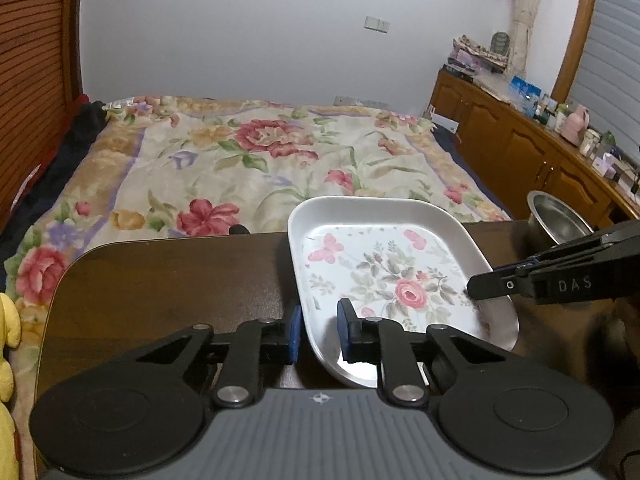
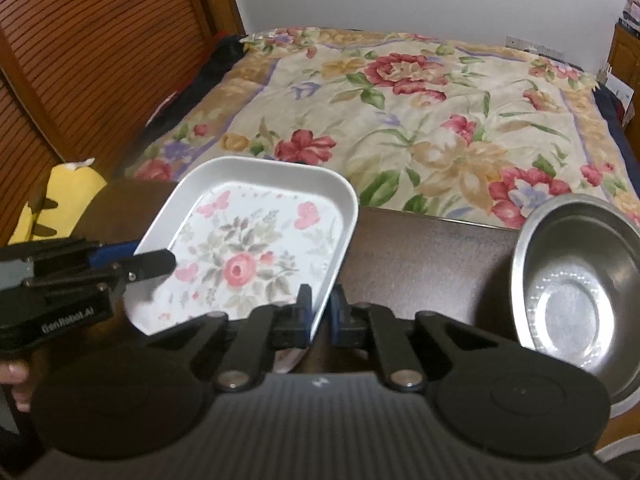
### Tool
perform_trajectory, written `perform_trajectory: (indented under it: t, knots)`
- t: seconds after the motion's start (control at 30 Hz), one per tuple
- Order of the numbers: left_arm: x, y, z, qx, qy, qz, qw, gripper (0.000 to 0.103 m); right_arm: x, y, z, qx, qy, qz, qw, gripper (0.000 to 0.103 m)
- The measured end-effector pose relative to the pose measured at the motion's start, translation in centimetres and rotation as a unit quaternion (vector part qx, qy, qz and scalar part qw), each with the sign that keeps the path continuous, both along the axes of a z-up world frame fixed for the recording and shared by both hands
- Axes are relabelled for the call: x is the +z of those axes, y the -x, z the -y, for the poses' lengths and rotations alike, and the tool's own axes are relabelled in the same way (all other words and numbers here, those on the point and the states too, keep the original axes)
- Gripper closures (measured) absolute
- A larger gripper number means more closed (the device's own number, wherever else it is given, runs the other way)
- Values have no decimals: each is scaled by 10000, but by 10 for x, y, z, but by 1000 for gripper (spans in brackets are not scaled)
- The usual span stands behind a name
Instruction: Organize plates and bowls
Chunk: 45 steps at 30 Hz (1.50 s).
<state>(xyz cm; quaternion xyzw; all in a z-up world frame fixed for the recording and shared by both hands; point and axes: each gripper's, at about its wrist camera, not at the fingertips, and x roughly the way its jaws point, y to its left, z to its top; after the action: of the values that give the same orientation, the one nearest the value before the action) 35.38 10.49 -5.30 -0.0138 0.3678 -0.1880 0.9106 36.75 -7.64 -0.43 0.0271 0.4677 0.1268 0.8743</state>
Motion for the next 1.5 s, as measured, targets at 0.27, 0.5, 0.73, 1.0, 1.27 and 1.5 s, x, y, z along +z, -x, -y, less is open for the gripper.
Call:
perform_trajectory:
  t: [0.27,0.5,0.73,1.0,1.27,1.5]
  knots:
    - [18,22,2,-35,-111,135,9998,85,6,13,5,-18,-206,79,9998,93]
    - [48,49,4,-47,-183,404,9990,85,28,36,13,-7,-399,365,9985,93]
    - [79,81,8,-60,-204,691,9974,84,60,63,21,19,-548,732,9958,93]
    - [98,109,13,-143,-306,887,9955,84,78,92,30,36,-655,984,9930,93]
    - [103,139,15,-184,-306,1014,9942,84,85,115,40,78,-789,1155,9901,93]
    - [91,148,20,-269,-466,923,9943,84,71,128,47,137,-942,1114,9892,93]
